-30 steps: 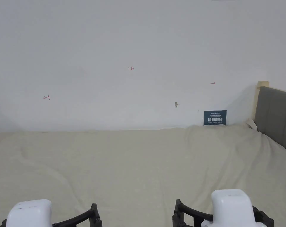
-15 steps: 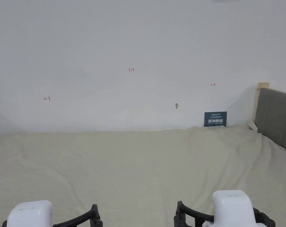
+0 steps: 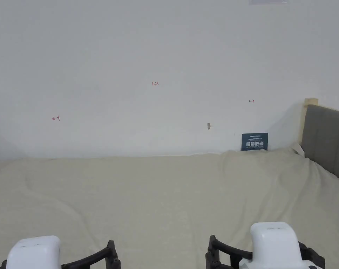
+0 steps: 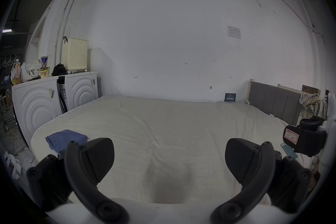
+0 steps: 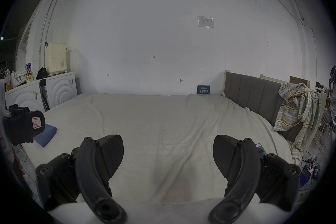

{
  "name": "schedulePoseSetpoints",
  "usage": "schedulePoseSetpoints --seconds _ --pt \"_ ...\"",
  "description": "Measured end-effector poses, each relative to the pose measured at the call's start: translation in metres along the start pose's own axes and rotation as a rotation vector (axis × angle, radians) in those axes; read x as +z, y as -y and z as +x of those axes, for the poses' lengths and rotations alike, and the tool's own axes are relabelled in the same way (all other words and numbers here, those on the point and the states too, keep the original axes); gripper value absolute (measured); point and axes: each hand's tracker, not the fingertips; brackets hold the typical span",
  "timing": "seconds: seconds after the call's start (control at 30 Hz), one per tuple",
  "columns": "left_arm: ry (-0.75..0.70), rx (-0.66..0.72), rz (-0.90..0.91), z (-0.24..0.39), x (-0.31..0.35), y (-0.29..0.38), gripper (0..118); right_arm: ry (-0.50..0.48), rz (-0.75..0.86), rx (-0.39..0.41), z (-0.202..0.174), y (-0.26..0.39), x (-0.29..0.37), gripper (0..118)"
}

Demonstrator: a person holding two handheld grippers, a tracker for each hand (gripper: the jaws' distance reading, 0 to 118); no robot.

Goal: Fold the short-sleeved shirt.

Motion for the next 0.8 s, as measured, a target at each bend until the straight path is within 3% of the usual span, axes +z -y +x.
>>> schedulePoseSetpoints --seconds 0.8 --pt "-0.002 0.001 0.004 0.0 0.0018 0.0 118 0.008 -0.009 -0.001 0.0028 -0.0015 0.0006 102"
